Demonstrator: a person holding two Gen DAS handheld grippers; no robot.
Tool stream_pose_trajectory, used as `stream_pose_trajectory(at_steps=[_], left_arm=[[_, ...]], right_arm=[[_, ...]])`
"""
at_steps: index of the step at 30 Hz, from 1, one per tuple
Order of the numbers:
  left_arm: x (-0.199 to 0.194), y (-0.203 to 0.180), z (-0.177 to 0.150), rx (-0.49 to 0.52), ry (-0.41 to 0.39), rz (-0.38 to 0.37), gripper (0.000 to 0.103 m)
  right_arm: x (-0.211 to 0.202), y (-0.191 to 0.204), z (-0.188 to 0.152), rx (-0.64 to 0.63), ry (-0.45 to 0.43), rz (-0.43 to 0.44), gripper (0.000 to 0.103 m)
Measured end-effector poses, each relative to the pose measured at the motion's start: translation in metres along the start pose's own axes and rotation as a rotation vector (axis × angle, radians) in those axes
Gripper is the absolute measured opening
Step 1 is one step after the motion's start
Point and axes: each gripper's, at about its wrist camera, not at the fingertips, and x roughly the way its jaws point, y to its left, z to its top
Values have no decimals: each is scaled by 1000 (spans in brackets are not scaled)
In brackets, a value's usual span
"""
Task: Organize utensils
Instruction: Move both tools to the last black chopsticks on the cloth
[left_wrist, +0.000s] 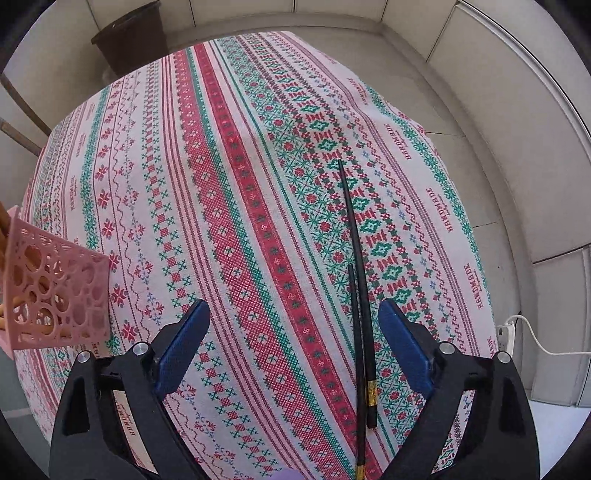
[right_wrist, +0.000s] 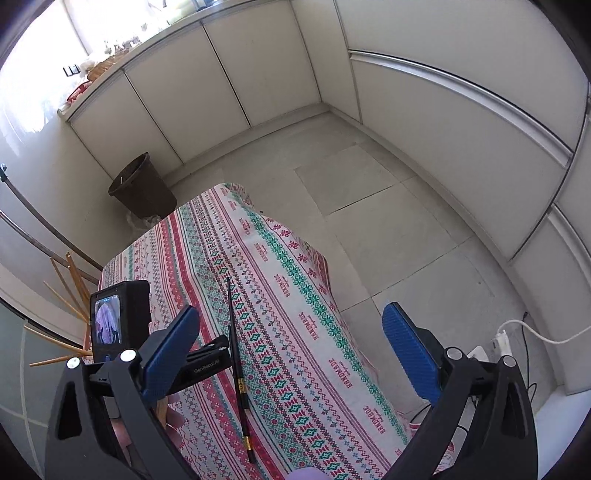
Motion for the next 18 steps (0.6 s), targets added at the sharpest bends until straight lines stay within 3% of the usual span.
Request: stream_pose_trajectory(at_steps=[12,16,18], left_arm=[[17,3,10,-29,13,17,85],[21,-4,9,-10,18,25,78],[21,-13,8,27,2,61,66]], right_arm=[[6,-3,1,14,19,-1,96],[8,-5,0,17,21,-11,96],[8,-6,1,22,20,-18,96]])
